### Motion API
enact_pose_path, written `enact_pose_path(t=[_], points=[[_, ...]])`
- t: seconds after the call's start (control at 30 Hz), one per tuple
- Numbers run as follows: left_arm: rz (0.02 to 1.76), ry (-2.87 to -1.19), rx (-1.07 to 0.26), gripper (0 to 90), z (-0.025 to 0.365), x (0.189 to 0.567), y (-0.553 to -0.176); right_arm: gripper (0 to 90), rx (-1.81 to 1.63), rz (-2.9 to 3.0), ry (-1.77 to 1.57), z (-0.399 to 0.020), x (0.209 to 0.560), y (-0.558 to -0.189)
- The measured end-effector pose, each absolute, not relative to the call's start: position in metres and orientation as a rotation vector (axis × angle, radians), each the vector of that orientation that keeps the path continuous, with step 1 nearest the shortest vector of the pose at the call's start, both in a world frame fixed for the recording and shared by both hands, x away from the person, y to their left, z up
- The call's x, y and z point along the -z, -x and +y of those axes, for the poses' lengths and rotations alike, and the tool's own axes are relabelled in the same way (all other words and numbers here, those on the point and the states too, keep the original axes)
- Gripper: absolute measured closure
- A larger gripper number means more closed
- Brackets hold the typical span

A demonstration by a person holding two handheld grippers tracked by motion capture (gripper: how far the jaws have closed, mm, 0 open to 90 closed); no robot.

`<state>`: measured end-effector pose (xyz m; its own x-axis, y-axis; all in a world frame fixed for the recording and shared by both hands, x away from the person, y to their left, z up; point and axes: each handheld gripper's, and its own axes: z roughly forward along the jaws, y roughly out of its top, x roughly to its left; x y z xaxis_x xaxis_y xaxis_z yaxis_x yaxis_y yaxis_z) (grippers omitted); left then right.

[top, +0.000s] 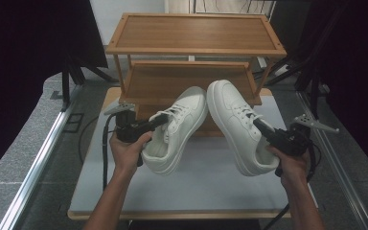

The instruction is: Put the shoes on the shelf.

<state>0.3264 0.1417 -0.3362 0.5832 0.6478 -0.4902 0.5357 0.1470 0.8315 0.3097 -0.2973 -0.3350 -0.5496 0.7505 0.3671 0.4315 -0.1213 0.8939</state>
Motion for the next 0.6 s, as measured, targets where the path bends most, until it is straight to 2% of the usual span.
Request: enact_pose_path(t=[0.6], points=[[1.050,-1.513,-0.104,81.4,0.1400,0.3351,-0.3277,84.1,-1.716,1.881,-1.308,-0.2915,0.3306,-0.3120]])
